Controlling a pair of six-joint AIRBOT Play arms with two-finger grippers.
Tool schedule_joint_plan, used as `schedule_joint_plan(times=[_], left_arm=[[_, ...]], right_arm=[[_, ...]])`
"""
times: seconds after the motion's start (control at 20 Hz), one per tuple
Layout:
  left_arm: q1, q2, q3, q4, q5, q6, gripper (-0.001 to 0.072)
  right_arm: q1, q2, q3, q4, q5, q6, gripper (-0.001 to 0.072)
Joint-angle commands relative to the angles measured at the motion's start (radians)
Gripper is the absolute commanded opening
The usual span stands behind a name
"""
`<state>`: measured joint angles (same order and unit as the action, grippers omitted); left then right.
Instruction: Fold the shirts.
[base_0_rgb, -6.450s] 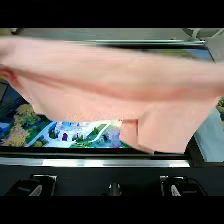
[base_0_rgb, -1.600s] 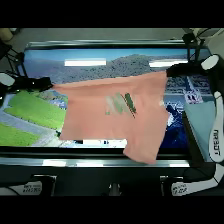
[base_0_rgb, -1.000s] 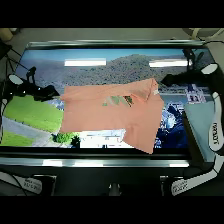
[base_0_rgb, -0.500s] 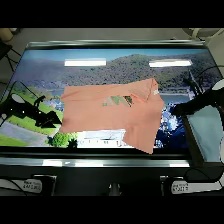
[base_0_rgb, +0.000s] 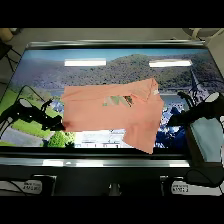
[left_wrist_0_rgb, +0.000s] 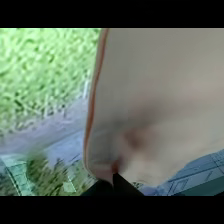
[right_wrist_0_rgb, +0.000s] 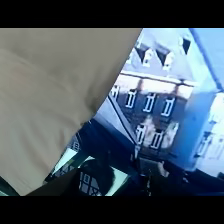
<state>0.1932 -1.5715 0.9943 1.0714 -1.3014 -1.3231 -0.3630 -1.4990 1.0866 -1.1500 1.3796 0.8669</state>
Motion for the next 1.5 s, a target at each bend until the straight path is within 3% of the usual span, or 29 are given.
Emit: schedule_joint_plan(times=[0.0, 0.2, 0.35, 0.4, 0.5, 0.7, 0.85, 1.05, 1.2, 1.45], left_arm=[[-0.010, 0.004, -0.004, 0.002, 0.038, -0.008, 0.0031], [-0.010, 0.027, -0.004, 0.001, 0.038, -0.008, 0.0031], [-0.010, 0.043, -0.004, 0.001, 0.039, -0.008, 0.0031], [-0.011, 0.047, -0.004, 0.001, 0.038, -0.008, 0.0031], [-0.010, 0.066, 0.007, 0.002, 0.038, -0.008, 0.0031], [-0.009, 0.231, 0.180, 0.001, 0.074, -0.008, 0.0030], [-0.014, 0.450, 0.480, 0.001, 0.142, -0.046, 0.0030], [-0.014, 0.708, 0.846, 0.005, 0.326, -0.064, 0.0030], [-0.014, 0.848, 0.901, -0.005, 0.377, -0.037, 0.0030], [-0.013, 0.928, 0.901, 0.127, 0.303, -0.049, 0.0030]], right_arm=[[0.000, 0.028, -0.138, 0.103, -0.112, -0.027, 0.0419], [0.000, 0.009, -0.209, 0.248, -0.239, -0.053, 0.0418], [0.057, -0.035, -0.209, 0.275, -0.296, -0.052, 0.0418], [0.090, -0.046, -0.209, 0.274, -0.345, -0.053, 0.0384], [0.130, -0.037, -0.190, 0.275, -0.395, -0.048, 0.0024], [0.129, 0.113, 0.031, 0.193, -0.326, -0.094, 0.0019], [0.129, 0.335, 0.361, 0.090, -0.315, -0.131, 0.0019], [0.129, 0.647, 0.711, -0.038, -0.516, -0.131, 0.0018], [0.129, 0.804, 0.735, -0.051, -0.532, -0.130, 0.0018], [0.129, 0.876, 0.735, -0.096, -0.441, -0.111, 0.0018]])
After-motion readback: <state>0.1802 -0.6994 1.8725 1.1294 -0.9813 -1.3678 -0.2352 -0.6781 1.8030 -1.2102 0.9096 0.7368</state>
